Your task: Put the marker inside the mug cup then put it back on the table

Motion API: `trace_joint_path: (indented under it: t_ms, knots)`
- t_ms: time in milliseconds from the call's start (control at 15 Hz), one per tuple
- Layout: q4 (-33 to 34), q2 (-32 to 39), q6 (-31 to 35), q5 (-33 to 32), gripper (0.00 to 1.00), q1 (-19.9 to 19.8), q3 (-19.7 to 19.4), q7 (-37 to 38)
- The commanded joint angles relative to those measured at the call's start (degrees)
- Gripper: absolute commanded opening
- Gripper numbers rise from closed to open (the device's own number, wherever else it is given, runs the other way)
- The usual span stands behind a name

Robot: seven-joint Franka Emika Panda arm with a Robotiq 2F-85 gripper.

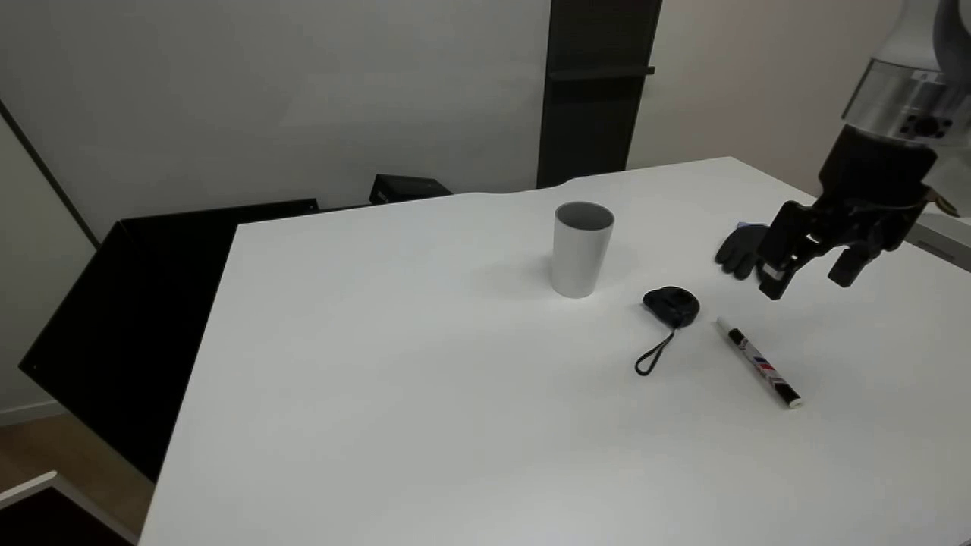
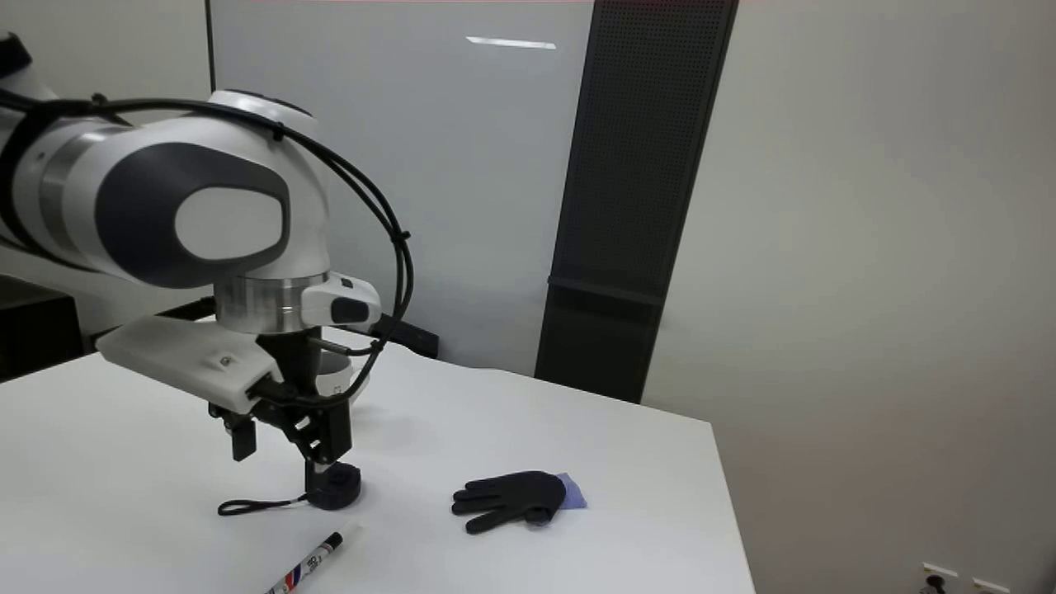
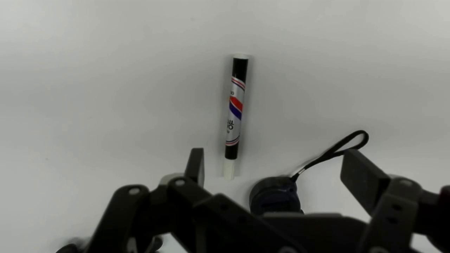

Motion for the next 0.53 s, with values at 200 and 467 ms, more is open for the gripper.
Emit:
trace_joint_path:
  t_ms: [200,467]
  knots:
    - [-0.5,-0.5,0.0,0.3,1.0,-0.1,0.1,-0.5]
    - [-3.2,-0.2,3.6,-0.9,1.0,0.1,-0.3,1.1]
